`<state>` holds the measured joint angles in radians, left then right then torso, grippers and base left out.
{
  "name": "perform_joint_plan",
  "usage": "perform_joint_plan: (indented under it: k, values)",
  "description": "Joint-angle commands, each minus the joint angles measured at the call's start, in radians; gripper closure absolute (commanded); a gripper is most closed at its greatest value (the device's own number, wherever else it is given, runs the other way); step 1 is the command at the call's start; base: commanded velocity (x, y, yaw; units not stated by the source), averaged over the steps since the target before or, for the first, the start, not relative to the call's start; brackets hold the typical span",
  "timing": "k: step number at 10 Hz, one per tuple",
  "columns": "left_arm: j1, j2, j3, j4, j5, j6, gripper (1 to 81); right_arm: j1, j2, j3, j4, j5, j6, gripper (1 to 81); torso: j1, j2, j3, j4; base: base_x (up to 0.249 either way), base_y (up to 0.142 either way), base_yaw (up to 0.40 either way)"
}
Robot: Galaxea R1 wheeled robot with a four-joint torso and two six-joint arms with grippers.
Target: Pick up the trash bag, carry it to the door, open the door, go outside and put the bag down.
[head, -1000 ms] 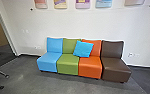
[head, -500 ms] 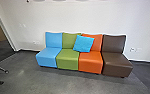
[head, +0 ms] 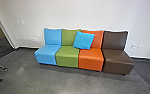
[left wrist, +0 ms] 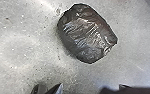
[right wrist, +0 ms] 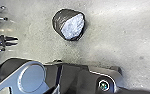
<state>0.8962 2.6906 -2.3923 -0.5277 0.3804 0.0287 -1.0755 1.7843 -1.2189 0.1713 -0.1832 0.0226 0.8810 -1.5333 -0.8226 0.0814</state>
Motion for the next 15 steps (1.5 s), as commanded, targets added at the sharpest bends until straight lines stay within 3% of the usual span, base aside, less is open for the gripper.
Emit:
perform_joint_plan:
  k: [1,2,4,5,7,9,15]
  values:
    - [-0.130,-0.015,-0.004,-0.077,0.089,0.002,1.0,0.065,-0.067,0.033,0.034,-0.055,-0.001,1.0,0.122,-0.188,0.000,0.000,0.000,0.000,0.000]
    - [-0.139,-0.015,0.001,-0.089,0.092,0.002,1.0,0.065,-0.067,0.033,0.034,-0.055,-0.001,1.0,0.086,-0.134,0.000,0.000,0.000,0.000,0.000]
    - [-0.151,-0.006,0.001,-0.092,0.112,0.002,1.0,0.065,-0.066,0.027,0.034,-0.055,-0.001,1.0,0.132,-0.204,0.000,0.000,0.000,0.000,0.000]
    - [-0.159,0.002,0.001,-0.091,0.114,0.002,1.0,0.067,-0.067,0.032,0.034,-0.055,-0.001,1.0,0.154,-0.239,-0.024,0.000,0.000,0.000,0.000]
    - [-0.190,0.005,0.001,-0.089,0.129,0.002,1.0,0.065,-0.067,0.036,0.034,-0.055,-0.003,1.0,0.193,-0.303,-0.103,0.000,0.000,0.000,0.000]
    - [-0.243,-0.007,-0.004,-0.091,0.215,0.002,1.0,0.068,-0.070,0.035,0.034,-0.055,-0.003,1.0,0.228,-0.357,-0.150,0.000,0.000,0.000,0.000]
    - [-0.334,-0.020,-0.004,-0.089,0.242,0.002,1.0,0.070,-0.104,0.055,0.034,-0.055,-0.003,1.0,0.360,-0.565,-0.346,0.000,0.000,0.000,0.000]
